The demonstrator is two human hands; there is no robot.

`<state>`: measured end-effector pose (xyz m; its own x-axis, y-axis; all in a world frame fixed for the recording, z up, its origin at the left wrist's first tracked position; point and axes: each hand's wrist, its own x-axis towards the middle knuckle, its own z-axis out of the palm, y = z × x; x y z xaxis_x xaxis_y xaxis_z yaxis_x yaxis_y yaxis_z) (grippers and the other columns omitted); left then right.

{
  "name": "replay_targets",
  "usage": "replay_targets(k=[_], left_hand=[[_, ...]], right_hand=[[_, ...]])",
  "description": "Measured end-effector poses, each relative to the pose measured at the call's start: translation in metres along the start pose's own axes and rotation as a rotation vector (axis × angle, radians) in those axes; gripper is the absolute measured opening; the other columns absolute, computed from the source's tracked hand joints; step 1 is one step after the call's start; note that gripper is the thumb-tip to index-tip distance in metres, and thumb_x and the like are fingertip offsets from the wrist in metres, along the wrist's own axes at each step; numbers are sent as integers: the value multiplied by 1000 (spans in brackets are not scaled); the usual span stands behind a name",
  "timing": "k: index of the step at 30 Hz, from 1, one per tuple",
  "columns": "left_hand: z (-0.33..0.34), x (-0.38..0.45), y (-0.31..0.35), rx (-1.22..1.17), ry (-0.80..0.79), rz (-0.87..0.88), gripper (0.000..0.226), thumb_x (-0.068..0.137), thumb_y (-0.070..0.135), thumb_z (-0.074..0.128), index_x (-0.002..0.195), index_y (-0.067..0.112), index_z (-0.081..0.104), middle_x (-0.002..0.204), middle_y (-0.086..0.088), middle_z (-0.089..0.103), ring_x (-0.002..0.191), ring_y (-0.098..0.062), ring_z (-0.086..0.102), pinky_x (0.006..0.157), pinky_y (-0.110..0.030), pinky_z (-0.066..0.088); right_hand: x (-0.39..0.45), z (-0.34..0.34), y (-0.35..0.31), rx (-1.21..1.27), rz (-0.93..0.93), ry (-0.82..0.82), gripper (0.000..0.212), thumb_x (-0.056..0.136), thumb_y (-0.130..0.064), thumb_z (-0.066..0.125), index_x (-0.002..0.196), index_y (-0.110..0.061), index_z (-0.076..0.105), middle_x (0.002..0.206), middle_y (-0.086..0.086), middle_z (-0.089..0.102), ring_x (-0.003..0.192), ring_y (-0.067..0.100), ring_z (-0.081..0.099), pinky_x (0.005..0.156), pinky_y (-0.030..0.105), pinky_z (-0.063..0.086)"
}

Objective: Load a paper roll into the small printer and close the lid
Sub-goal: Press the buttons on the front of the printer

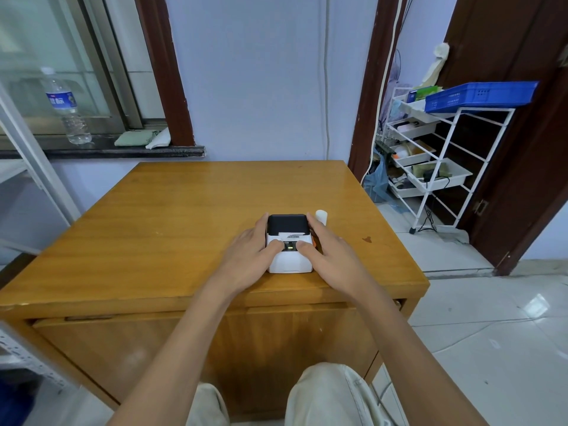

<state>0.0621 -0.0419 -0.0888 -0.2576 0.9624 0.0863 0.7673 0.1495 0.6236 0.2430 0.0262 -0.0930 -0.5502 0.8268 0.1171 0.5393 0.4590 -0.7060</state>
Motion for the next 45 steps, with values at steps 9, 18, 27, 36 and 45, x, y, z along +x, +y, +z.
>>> replay_targets(k=[9,18,27,36,45], left_hand=[[2,0,1,39,-15,1,71,103,40,38,166,23,8,163,-2,38,146,-21,33,107,-34,31],[1,-2,5,54,-28,-10,70,104,39,35,166,24,5,167,-3,31,151,-22,25,116,-36,23],[1,-1,1,16,-12,-4,70,103,40,39,165,27,9,165,-1,35,149,-21,30,112,-36,28],[2,1,1,11,7,0,69,102,39,40,164,25,14,161,-2,41,145,-22,36,107,-36,31],[2,1,0,2,9,5,69,101,38,41,164,25,14,159,-1,43,144,-22,38,106,-36,32]], right_hand=[[2,0,-5,74,40,-3,70,92,-53,46,158,-40,28,155,-15,49,138,15,50,113,49,45],[-1,1,-9,131,81,-26,75,84,-58,42,156,-45,27,156,-18,47,139,14,49,114,51,43],[-6,0,-11,121,73,-21,76,86,-61,41,158,-49,23,140,-19,59,124,14,58,106,49,49],[-5,3,-8,113,67,0,74,94,-56,42,163,-44,19,145,-17,57,122,13,58,106,46,49],[-4,3,-7,85,62,10,70,100,-49,45,165,-40,19,154,-15,51,129,15,54,110,47,46]])
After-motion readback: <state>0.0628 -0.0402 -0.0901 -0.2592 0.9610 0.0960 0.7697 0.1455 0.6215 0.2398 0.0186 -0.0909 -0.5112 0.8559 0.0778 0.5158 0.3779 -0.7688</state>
